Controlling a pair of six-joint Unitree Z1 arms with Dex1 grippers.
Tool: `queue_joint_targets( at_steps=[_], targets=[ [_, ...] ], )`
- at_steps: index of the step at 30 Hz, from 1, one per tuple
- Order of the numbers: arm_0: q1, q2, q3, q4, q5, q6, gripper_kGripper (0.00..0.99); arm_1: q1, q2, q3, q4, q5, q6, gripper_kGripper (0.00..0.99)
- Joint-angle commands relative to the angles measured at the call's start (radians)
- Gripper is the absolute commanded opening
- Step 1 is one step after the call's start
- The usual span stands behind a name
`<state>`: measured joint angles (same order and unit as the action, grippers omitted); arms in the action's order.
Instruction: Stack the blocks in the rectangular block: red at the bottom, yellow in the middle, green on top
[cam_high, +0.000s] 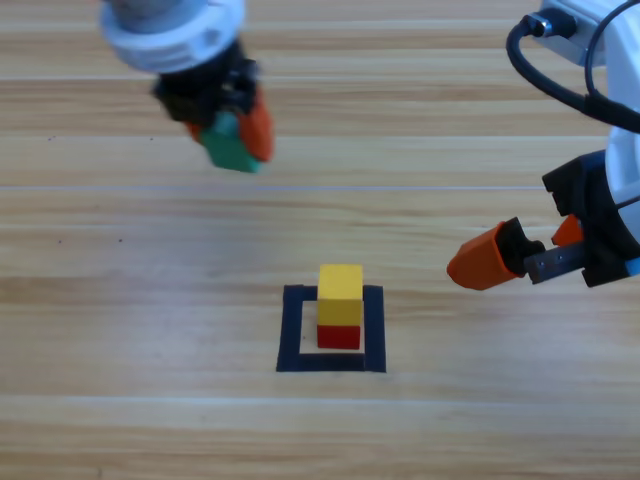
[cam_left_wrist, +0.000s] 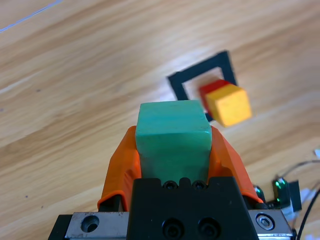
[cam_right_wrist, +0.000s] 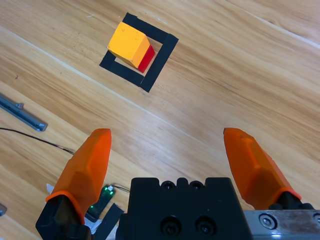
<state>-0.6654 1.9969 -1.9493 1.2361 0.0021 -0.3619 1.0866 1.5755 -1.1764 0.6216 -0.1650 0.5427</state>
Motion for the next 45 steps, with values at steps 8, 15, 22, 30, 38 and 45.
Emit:
queue_joint_targets(
  at_steps=[8, 15, 22, 30, 38, 45],
  targets=[
    [-0.212, 0.151, -0.112, 0.042, -0.02, -0.028, 0.0, -0.025, 0.057, 0.021, 0.018, -0.011, -0.003, 0.985],
    [-0.214, 0.154, -0.126, 0.065, -0.01, -0.242, 0.0, -0.025, 0.058, 0.021, 0.018, -0.011, -0.003, 0.985],
    [-0.258, 0.175, -0.128, 0.089, 0.076, -0.46, 0.0, -0.025, 0.058, 0.021, 0.02, -0.005, -0.007, 0.986],
    [-0.293, 0.226, -0.143, 0.098, 0.147, -0.546, 0.0, -0.025, 0.061, 0.023, 0.021, -0.008, -0.01, 0.986],
    [-0.293, 0.276, -0.201, 0.126, 0.147, -0.54, 0.0, -0.025, 0.066, 0.024, 0.032, -0.022, -0.012, 0.99],
    [-0.293, 0.304, -0.238, 0.135, 0.138, -0.535, 0.0, -0.025, 0.07, 0.024, 0.035, -0.024, -0.012, 0.99]
  ],
)
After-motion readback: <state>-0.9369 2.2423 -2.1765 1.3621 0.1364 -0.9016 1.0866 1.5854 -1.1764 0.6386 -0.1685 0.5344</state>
